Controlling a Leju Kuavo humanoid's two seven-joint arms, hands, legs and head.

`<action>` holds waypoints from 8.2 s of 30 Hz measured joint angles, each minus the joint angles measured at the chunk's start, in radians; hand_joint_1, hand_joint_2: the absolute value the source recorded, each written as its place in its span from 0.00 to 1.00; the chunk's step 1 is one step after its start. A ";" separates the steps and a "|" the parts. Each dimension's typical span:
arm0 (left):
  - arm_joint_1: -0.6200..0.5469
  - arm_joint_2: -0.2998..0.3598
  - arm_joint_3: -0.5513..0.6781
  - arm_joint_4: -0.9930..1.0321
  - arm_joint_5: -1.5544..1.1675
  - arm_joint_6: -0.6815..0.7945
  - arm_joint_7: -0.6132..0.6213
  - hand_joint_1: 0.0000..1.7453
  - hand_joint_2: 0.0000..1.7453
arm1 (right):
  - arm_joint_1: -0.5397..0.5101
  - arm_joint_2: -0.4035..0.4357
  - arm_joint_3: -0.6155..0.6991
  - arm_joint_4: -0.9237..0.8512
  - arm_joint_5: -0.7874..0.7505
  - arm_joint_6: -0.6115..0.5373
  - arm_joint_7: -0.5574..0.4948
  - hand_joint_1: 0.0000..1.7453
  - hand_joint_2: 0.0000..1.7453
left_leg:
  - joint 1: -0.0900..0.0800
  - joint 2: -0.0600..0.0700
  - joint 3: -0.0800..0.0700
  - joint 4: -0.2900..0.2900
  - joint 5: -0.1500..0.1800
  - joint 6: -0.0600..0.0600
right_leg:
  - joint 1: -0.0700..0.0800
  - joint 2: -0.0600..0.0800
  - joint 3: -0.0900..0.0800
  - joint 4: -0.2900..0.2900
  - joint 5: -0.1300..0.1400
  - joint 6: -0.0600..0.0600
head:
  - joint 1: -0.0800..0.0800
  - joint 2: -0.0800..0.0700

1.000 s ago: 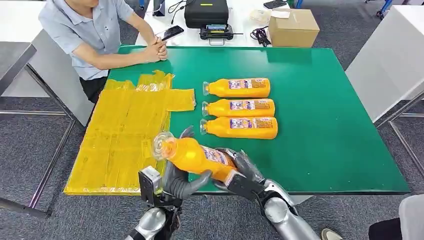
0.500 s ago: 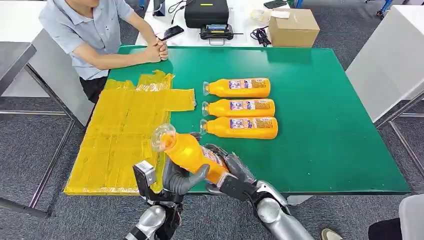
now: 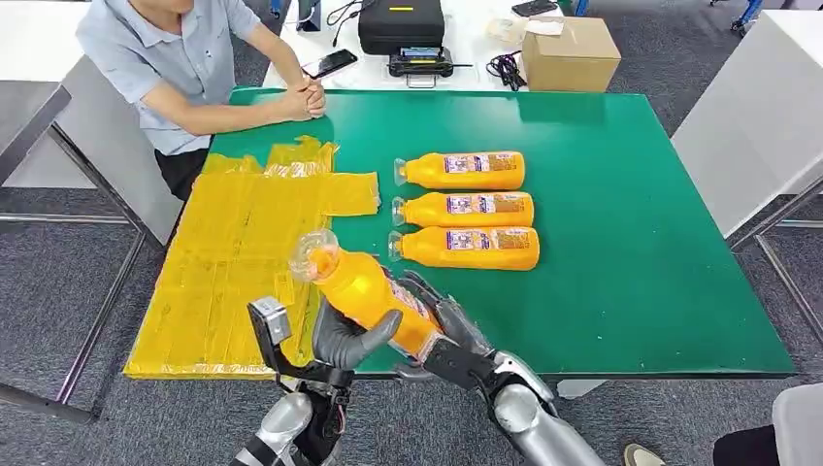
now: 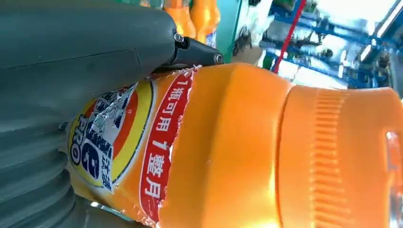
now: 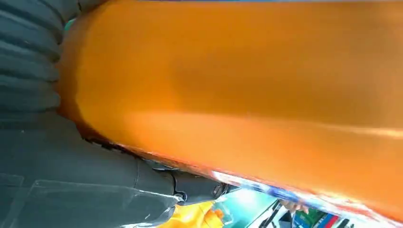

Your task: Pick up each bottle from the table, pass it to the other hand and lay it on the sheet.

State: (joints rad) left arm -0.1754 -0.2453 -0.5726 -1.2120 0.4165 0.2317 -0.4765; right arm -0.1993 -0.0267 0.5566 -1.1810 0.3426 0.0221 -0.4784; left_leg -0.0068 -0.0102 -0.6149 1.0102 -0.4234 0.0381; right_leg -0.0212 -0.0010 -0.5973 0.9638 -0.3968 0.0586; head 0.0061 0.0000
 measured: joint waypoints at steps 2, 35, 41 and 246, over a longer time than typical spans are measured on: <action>0.000 0.000 0.000 -0.005 -0.020 0.023 0.000 1.00 1.00 | 0.002 0.000 0.000 0.003 0.001 -0.004 0.000 0.00 1.00 | 0.000 0.000 0.000 0.000 0.000 0.000 | 0.000 0.000 0.000 0.000 0.000 0.000 | 0.000 0.000; -0.325 0.112 0.342 0.474 -1.798 0.459 0.378 1.00 1.00 | -0.027 0.049 -0.074 0.052 0.067 -0.010 -0.047 0.00 1.00 | 0.001 0.001 0.000 0.000 0.002 0.000 | 0.000 0.000 0.000 0.001 0.001 0.000 | 0.000 0.000; -0.372 0.137 0.328 0.585 -1.808 0.419 0.383 1.00 1.00 | -0.030 0.051 -0.074 0.058 0.064 -0.006 -0.050 0.00 1.00 | 0.001 0.000 0.000 0.000 0.002 -0.001 | 0.000 0.000 0.000 0.001 0.001 0.000 | 0.000 0.000; -0.025 -0.050 -0.063 0.039 -0.393 0.459 -0.144 0.00 1.00 | -0.302 -0.248 -0.079 0.448 0.164 0.040 0.047 1.00 1.00 | -0.002 0.000 0.007 0.001 0.000 0.002 | -0.002 0.000 0.008 0.000 0.001 0.001 | 0.000 0.000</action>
State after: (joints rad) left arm -0.2001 -0.2956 -0.6351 -1.1734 0.0238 0.6905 -0.6206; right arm -0.5014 -0.2751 0.4780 -0.7326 0.5067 0.0618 -0.4310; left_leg -0.0083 -0.0098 -0.6079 1.0109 -0.4231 0.0398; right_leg -0.0227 -0.0010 -0.5896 0.9635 -0.3957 0.0600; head 0.0065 0.0000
